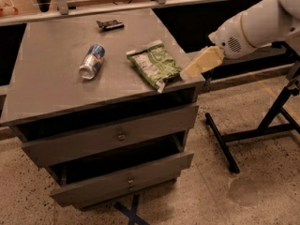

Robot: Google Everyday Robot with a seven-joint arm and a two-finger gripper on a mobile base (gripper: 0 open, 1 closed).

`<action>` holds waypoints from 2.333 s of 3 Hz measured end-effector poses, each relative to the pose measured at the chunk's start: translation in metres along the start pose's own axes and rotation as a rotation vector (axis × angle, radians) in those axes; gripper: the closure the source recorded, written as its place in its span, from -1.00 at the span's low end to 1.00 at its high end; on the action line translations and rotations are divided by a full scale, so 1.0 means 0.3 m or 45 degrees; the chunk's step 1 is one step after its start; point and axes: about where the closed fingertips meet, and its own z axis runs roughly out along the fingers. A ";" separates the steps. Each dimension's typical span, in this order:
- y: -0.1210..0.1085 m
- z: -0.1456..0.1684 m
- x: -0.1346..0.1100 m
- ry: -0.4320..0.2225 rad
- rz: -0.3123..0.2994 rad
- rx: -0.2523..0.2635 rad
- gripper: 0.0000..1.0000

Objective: Pick green jalapeno chip bag

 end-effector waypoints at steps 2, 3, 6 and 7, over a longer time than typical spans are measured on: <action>-0.040 0.232 -0.084 -0.113 -0.035 -0.050 -1.00; -0.046 0.322 -0.107 -0.127 -0.052 -0.086 -1.00; -0.074 0.491 -0.062 -0.033 0.004 -0.171 -1.00; -0.073 0.526 -0.039 0.013 0.018 -0.215 -0.53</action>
Offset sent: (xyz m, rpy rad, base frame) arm 0.0767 0.0749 -0.0485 0.1116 -0.0482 0.1026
